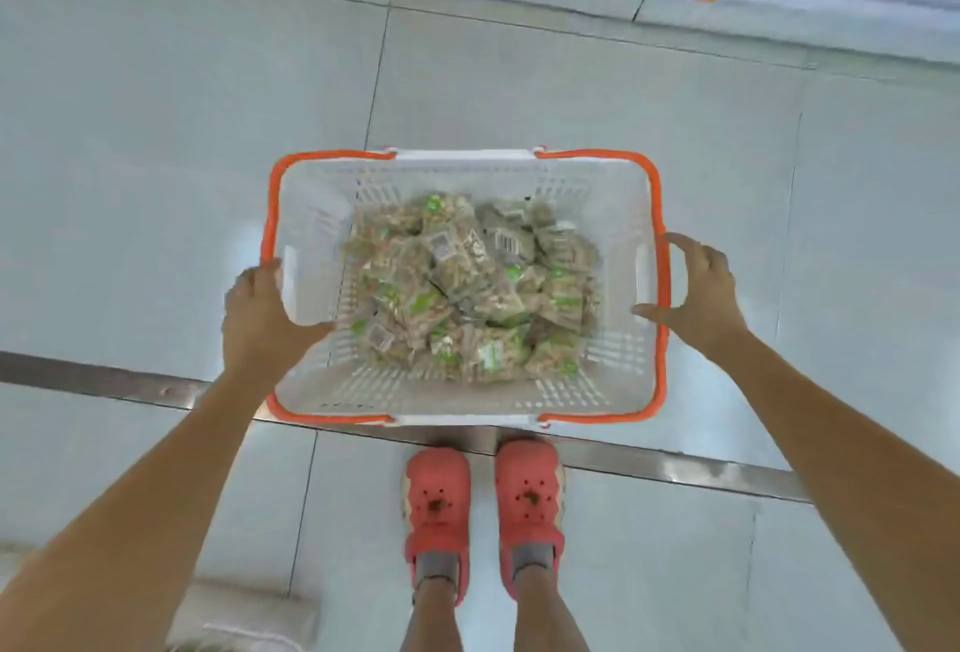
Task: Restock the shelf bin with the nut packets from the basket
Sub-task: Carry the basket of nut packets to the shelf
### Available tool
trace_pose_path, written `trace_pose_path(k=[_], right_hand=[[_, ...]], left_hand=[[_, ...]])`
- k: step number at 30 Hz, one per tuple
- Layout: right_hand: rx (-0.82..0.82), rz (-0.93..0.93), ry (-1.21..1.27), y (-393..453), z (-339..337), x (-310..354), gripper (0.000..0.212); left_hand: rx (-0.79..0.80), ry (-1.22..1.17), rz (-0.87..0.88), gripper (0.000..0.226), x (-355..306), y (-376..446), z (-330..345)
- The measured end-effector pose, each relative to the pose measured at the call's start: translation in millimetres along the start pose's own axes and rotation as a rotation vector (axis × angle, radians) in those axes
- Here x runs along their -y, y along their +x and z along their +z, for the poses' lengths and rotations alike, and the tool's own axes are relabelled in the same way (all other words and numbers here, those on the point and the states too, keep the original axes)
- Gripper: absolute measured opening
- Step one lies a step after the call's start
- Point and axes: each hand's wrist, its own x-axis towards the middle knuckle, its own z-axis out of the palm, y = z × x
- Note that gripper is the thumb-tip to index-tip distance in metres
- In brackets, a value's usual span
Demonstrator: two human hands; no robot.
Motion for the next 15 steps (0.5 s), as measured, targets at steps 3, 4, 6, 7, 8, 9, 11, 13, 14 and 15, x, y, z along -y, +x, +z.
trace_pose_path(k=[3,4,6,7,8,9,11,13,14,15], right_hand=[[-0.006,0.065,0.081,10,14,-9,0.113],[-0.001,0.094,0.114,11,20,-11,0.117],[0.004,0.140,0.155,18,27,-14,0.120],[0.012,0.148,0.167,21,29,-14,0.122],[0.020,0.145,0.176,23,30,-12,0.123],[0.028,0.130,0.191,25,33,-13,0.124],[0.035,0.099,0.224,28,37,-12,0.121],[0.025,0.119,0.250,28,42,-8,0.115],[0.013,0.145,0.264,28,44,-7,0.111],[0.002,0.174,0.283,28,45,-7,0.105]], left_hand=[[0.018,-0.014,-0.038,0.111,9,15,12],[0.035,-0.042,-0.065,0.114,11,19,15],[0.059,-0.124,-0.099,0.121,13,27,21],[0.074,-0.183,-0.115,0.123,13,30,23],[0.086,-0.243,-0.134,0.124,12,33,23],[0.096,-0.291,-0.164,0.123,12,36,25],[0.105,-0.343,-0.221,0.119,16,44,27],[0.101,-0.363,-0.256,0.112,23,50,27],[0.111,-0.378,-0.279,0.108,26,53,28],[0.126,-0.387,-0.307,0.102,29,55,28]])
